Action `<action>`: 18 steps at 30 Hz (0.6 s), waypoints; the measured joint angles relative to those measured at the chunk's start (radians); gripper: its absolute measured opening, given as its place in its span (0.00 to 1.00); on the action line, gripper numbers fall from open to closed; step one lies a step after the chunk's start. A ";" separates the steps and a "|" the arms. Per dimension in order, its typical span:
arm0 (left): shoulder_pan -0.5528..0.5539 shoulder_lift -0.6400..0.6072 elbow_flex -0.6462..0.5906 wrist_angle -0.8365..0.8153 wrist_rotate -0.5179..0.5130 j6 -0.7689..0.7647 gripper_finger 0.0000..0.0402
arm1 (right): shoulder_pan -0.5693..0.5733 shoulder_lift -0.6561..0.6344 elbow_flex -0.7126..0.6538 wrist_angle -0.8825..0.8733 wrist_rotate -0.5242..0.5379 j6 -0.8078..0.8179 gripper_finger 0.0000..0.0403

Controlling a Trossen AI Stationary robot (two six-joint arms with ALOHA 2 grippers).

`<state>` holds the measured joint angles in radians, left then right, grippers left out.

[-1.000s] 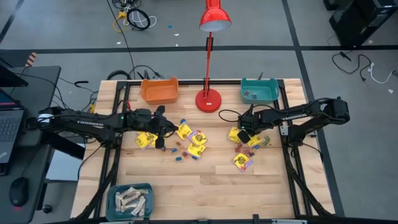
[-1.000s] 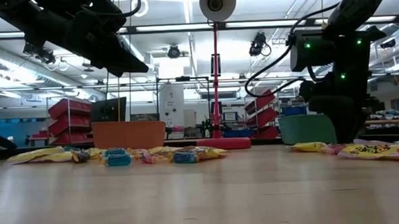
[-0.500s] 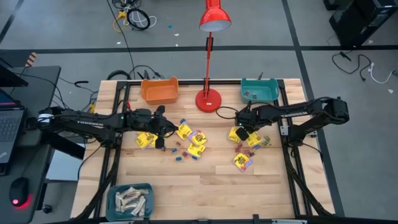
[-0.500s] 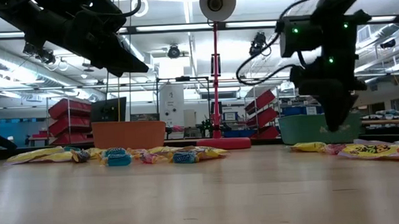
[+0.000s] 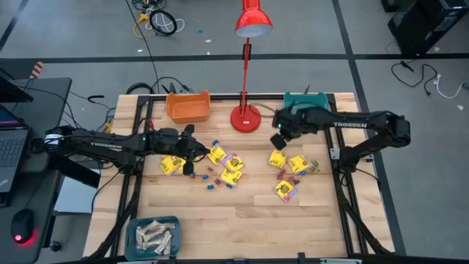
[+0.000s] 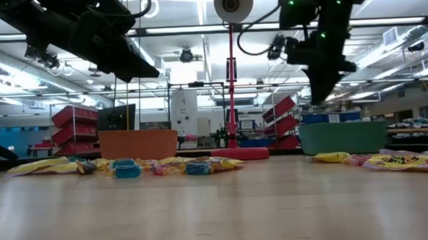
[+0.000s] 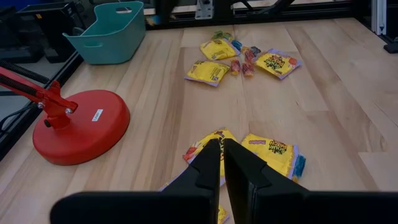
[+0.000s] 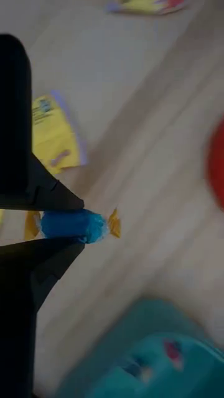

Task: Sort candy
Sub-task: Put the small blue candy into the green bin

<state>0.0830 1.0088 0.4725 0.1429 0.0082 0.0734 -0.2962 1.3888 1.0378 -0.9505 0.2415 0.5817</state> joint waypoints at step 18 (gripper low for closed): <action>0.000 0.000 0.000 0.000 0.000 0.000 0.06 | -0.413 -0.001 0.127 0.006 0.020 -0.167 0.13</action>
<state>0.0830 1.0088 0.4725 0.1429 0.0082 0.0738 -0.7093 1.3880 1.1645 -0.9447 0.2619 0.4149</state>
